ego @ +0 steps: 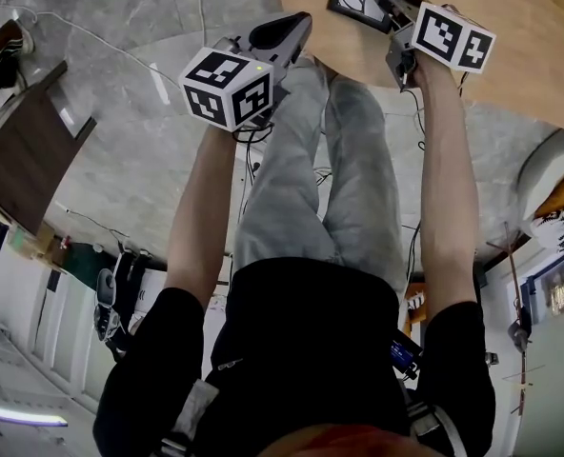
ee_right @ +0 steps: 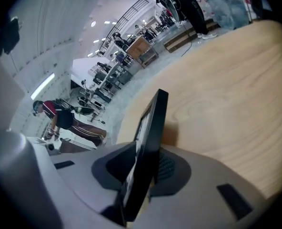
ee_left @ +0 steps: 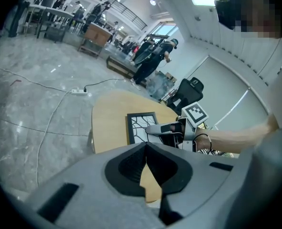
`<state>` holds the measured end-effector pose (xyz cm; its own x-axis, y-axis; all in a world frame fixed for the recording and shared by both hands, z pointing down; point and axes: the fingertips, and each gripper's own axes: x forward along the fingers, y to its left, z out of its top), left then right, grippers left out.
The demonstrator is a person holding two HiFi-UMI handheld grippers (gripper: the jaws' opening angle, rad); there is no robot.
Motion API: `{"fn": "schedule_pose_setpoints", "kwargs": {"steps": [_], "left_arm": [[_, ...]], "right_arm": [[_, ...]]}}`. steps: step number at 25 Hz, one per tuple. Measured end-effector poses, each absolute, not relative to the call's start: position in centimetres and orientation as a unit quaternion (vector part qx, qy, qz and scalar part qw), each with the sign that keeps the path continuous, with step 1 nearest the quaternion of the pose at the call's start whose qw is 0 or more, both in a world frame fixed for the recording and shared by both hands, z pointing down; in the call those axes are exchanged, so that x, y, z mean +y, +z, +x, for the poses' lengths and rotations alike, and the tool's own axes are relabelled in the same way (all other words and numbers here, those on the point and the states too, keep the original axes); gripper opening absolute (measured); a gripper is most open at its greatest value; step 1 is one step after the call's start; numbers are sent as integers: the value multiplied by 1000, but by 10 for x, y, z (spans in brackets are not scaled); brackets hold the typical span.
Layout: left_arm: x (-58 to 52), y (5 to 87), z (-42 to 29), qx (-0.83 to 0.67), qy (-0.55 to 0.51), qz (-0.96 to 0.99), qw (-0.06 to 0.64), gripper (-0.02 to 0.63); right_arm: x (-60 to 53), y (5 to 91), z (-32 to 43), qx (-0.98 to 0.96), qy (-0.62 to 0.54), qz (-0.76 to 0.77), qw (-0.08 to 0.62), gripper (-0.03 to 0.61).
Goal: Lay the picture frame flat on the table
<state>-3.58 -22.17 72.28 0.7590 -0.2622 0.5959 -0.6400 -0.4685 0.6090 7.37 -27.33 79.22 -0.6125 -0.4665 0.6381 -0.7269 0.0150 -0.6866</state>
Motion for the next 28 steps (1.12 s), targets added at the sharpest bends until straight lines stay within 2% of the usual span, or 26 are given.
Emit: {"fn": "schedule_pose_setpoints", "kwargs": {"steps": [4, 8, 13, 15, 17, 19, 20, 23, 28], "left_arm": [[-219, 723, -35, -268, 215, 830, 439, 9], [-217, 721, -36, -270, 210, 831, 439, 9], [-215, 716, -29, -276, 205, 834, 432, 9], [-215, 714, -27, -278, 200, 834, 432, 9], [-215, 710, -26, -285, 195, 834, 431, 9], [-217, 702, -25, -298, 190, 833, 425, 9], [-219, 697, -25, -308, 189, 833, 420, 9], [-229, 670, -20, -335, 172, 833, 406, 9], [-248, 592, -8, -371, 128, 841, 371, 9]], "right_arm": [[-272, 802, 86, -683, 512, 484, 192, 156], [-269, 811, 95, -659, 485, 523, 238, 215], [-263, 818, 114, -628, 442, 567, 300, 224], [-260, 814, 118, -626, 434, 573, 301, 222], [-257, 803, 121, -628, 433, 583, 281, 202], [-255, 782, 125, -634, 430, 594, 245, 65], [-254, 771, 125, -639, 430, 596, 225, 42], [-250, 734, 118, -663, 432, 584, 179, 15], [-250, 643, 112, -697, 399, 583, 124, 12]]}}
